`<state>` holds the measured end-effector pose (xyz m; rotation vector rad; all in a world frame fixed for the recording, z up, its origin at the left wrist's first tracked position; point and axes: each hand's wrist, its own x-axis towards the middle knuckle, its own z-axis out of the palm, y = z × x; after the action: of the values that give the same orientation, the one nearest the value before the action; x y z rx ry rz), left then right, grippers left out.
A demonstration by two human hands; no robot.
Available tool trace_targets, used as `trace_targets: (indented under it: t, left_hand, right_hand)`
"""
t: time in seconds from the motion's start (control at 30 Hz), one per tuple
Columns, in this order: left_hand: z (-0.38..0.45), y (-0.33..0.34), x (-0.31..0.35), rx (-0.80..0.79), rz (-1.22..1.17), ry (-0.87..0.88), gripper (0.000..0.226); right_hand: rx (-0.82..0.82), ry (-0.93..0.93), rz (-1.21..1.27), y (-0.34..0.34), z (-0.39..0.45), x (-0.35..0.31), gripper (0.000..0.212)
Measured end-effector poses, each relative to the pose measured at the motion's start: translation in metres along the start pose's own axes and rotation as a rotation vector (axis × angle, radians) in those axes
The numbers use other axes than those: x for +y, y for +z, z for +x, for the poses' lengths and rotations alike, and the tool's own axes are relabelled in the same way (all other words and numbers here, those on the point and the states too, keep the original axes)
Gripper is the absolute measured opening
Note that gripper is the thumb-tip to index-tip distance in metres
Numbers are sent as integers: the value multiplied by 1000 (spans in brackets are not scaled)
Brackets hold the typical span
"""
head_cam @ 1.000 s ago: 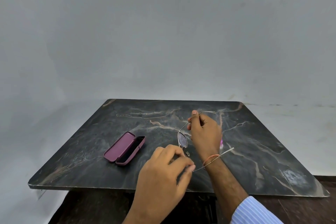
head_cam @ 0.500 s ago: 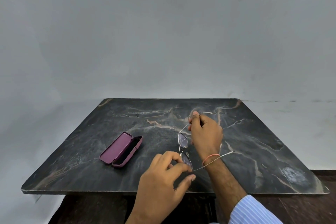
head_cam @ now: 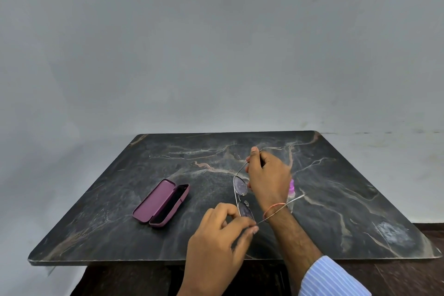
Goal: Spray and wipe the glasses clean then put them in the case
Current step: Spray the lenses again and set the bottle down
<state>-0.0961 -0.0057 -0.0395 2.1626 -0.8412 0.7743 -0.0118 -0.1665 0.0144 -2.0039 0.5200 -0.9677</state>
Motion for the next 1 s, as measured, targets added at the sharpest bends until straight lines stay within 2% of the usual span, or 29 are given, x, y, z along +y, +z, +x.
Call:
trace_targets:
  t: [0.13,0.23,0.33,0.5,0.6,0.67,0.77,0.8,0.87,1.0]
  left_hand:
    - [1,-9,-14,77,23,12,5]
    - [10,-21,-29,121,32,-48,14]
    - [23,-27,-44,173,1,-100,12]
    - [42,-19,-67,241,-20,-139,9]
    - [51,-7,-77,274,-43,-146,16]
    - [54,4,-80,287,-85,-150,18]
    - [57,19,-85,304,-165,-194,8]
    - [59,23,-87,308,-192,-210,6]
    - [59,31,-89,315,-223,-226,5]
    - [47,42,-88,322,-279,-296,5]
  right_hand:
    - [-51,35,3,-1,5,0,58]
    - [-144,35,-35,-2,10,3,55]
    - [-224,34,-10,0,9,7,55]
    - [-294,86,68,-8,2,9,44]
    - [-333,71,-1,-23,-5,10,36]
    - [-288,5,-111,-41,-16,18,32]
    - [-23,-207,-185,-68,-42,33,21]
    - [51,-260,-206,-74,-48,41,23]
    - [100,-251,-251,-78,-53,60,39]
    - [-17,-149,-337,-75,-56,84,70]
